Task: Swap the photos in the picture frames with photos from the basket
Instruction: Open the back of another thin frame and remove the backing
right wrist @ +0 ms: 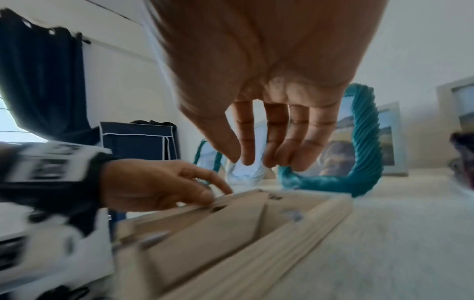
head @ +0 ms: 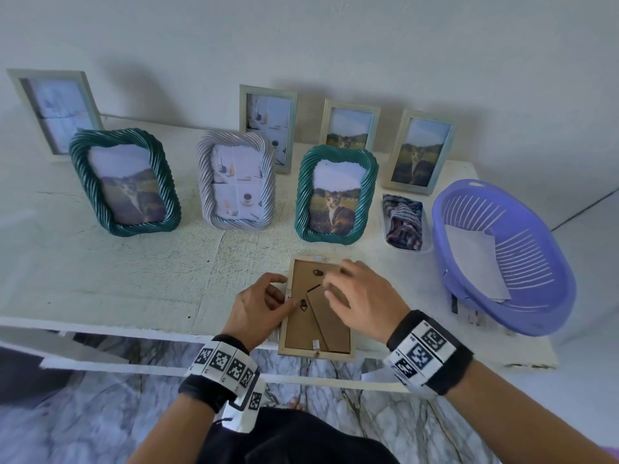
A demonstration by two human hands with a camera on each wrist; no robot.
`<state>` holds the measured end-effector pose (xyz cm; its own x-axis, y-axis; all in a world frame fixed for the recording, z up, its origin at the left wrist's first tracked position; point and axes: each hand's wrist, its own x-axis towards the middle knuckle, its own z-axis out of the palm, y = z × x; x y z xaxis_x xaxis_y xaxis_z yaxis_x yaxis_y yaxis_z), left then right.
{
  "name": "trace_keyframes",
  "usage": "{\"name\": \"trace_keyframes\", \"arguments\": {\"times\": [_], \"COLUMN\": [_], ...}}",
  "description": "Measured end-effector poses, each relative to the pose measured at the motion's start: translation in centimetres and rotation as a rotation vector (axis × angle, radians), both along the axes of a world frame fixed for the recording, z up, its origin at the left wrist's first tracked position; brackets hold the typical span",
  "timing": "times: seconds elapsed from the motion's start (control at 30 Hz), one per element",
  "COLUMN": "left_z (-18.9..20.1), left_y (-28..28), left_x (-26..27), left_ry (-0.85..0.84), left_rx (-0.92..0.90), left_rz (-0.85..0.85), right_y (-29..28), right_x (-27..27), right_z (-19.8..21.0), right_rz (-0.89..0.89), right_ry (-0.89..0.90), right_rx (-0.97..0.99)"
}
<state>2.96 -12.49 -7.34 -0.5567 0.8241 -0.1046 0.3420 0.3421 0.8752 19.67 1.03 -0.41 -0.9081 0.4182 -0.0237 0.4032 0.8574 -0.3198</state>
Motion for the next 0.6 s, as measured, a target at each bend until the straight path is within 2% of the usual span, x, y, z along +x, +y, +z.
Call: {"name": "trace_keyframes", "arguments": {"times": [0.07, 0.2, 0.43, 0.6], "left_z": [-0.1, -0.3, -0.4, -0.4], "left_y": [0.1, 0.3, 0.3, 0.4], "left_x": [-0.1, -0.2, -0.2, -0.2], "left_ry": [-0.005, 0.004, -0.004, 0.003], "left_rx": [-0.002, -0.002, 0.004, 0.01], "left_rz": [-0.006, -0.01, -0.009, -0.002], "right_y": [-2.5, -5.7, -6.7, -6.7], "right_x": [1.6, 3.4, 2.8, 2.8], "right_z": [-0.9, -2.9, -4.1, -4.4], "right_rz": [0.021, -0.021, -0.096, -0.023], "right_ry": [-0.039, -0.011, -0.007, 0.004], "right_rx": [-0.05, -0.009, 0.034, -0.022]}}
